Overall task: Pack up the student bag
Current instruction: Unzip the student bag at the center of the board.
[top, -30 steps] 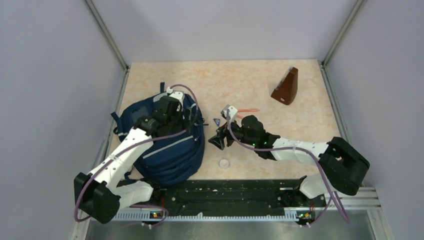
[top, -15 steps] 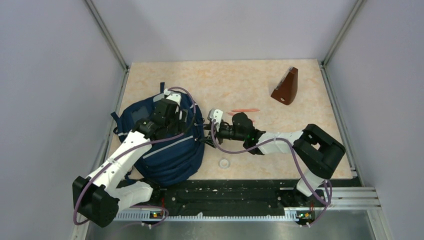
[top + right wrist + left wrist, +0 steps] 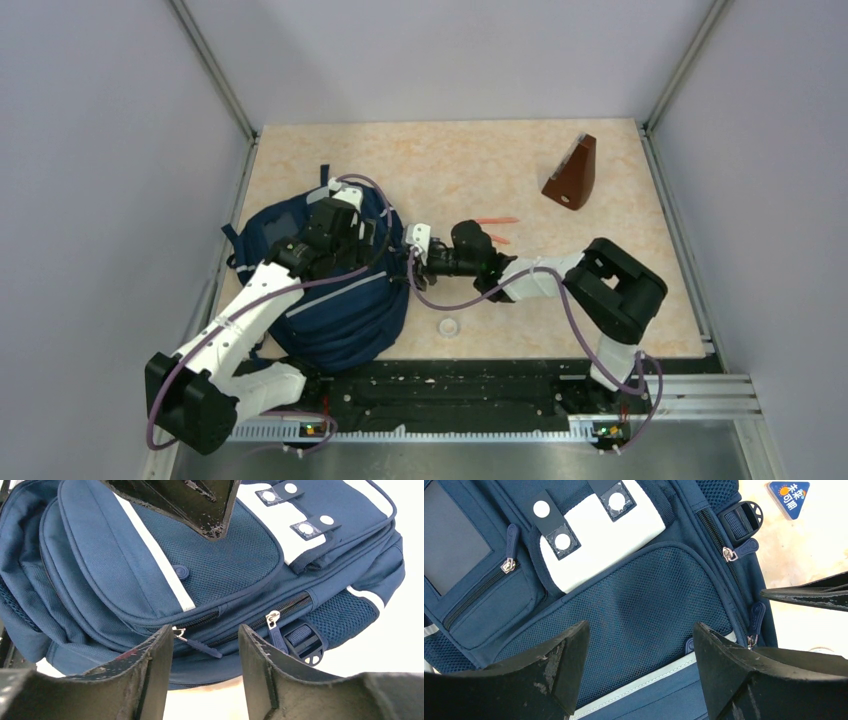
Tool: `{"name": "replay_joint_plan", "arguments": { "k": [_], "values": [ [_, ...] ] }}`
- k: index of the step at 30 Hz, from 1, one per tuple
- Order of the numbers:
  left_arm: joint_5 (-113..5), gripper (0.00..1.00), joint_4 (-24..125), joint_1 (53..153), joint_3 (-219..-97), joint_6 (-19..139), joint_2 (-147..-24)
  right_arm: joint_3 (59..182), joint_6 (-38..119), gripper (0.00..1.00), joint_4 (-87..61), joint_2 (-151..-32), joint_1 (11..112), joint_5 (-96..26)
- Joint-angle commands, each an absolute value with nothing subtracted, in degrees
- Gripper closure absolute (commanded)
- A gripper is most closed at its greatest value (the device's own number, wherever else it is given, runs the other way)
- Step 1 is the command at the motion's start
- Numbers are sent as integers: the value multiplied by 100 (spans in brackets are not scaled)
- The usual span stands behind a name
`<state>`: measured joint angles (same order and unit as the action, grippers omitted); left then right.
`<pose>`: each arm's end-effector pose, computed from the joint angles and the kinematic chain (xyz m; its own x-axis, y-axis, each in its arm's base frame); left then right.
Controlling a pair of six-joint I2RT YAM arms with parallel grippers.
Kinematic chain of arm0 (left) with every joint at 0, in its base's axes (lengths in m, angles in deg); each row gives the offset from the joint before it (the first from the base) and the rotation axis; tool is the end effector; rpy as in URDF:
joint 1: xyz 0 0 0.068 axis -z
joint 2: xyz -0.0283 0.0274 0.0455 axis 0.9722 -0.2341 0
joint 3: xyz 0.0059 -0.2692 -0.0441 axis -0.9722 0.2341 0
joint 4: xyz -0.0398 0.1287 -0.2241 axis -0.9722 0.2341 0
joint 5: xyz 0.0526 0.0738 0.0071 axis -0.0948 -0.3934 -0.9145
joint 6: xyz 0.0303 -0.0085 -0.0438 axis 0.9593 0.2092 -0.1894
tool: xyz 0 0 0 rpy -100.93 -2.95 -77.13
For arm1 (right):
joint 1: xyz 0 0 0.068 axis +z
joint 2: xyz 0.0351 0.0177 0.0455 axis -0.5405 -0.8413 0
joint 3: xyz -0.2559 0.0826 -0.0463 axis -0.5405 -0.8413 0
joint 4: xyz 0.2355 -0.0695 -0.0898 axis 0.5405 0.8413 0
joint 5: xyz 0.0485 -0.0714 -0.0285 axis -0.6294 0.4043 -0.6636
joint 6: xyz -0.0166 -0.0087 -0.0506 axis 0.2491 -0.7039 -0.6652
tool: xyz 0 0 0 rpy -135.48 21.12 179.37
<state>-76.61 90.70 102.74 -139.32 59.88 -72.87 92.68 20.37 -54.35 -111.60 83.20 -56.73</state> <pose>0.2060 -0.0916 0.2852 -0.7103 0.1306 -0.6916 0.1366 0.9895 0.0465 0.2211 0.2957 0.1872 0.0888 -0.2115 -0.9733 -0.9831 0.1382 -0.1198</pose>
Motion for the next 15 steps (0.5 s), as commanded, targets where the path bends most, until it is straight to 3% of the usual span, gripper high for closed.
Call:
{"name": "replay_joint_plan", "arguments": {
  "k": [1, 5, 15],
  "values": [
    [-7618, 20, 8904, 10256, -13940, 6080, -7177, 9672, 1714, 52, -5354, -11374, 8396, -5893],
    [-7593, 20, 8903, 10253, -13939, 6075, -7172, 9614, 1785, 56, -5307, -11372, 8460, -5943],
    [-7519, 20, 8895, 10251, -13933, 6091, -7213, 9363, 1999, 54, -5422, -11328, 8488, -6153]
  ]
}}
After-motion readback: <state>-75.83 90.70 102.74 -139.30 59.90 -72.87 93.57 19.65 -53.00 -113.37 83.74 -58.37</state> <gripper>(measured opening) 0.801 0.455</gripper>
